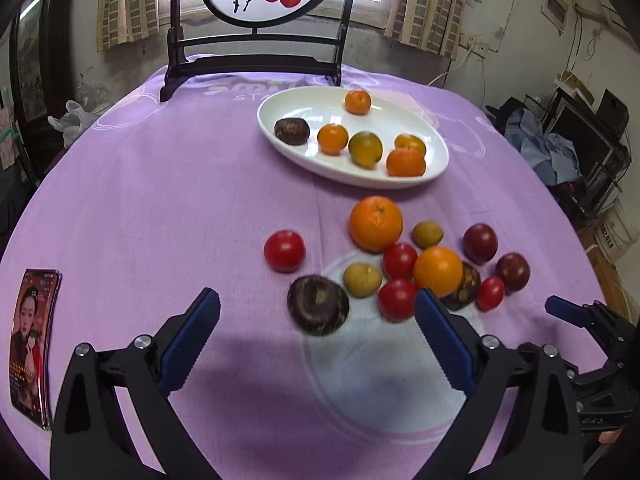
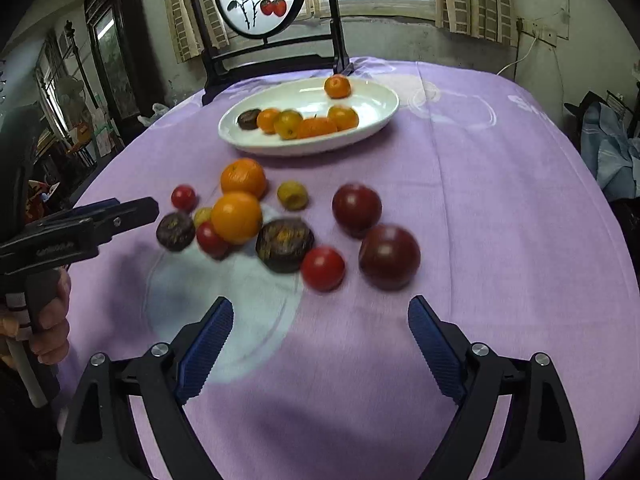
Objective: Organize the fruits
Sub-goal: 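Grasp another dark brown fruit with the left tool while the right tool grasps a red cherry tomato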
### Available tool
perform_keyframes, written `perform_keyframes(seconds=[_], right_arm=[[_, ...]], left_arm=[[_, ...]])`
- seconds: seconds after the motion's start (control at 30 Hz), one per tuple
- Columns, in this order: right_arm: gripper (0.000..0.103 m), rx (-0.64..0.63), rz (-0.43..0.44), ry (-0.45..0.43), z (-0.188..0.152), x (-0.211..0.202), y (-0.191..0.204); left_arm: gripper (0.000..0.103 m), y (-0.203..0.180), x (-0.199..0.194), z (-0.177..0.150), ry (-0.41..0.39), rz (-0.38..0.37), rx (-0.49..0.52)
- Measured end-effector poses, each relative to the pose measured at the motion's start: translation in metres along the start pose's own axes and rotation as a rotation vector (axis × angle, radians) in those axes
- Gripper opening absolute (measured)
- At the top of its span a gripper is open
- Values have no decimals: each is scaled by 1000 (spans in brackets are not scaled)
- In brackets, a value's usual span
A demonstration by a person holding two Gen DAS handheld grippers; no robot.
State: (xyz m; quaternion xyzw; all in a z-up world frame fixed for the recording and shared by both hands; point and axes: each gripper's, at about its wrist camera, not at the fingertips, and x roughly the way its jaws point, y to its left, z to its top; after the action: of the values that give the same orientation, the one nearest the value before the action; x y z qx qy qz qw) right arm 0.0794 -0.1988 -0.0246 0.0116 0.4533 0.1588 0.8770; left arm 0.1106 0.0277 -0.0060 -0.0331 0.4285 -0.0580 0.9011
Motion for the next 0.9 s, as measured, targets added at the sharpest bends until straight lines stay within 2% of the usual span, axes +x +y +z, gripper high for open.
perform_keyframes(seconds=[0.23, 0.5, 0.67, 0.83, 0.9], right_arm=[[90, 9, 23, 25, -20, 0, 3], [90, -7, 29, 29, -21, 2, 6], [90, -2, 47, 29, -20, 3, 5], [90, -5, 44, 40, -19, 7, 4], [90, 0, 34, 42, -18, 9, 3]], left_arm=[[95, -2, 5, -14, 40, 13, 26], [94, -4, 23, -16, 78, 35, 52], [68, -3, 39, -11, 119, 17, 45], [64, -8, 49, -5, 121, 33, 67], [56, -9, 50, -3, 112, 43, 72]])
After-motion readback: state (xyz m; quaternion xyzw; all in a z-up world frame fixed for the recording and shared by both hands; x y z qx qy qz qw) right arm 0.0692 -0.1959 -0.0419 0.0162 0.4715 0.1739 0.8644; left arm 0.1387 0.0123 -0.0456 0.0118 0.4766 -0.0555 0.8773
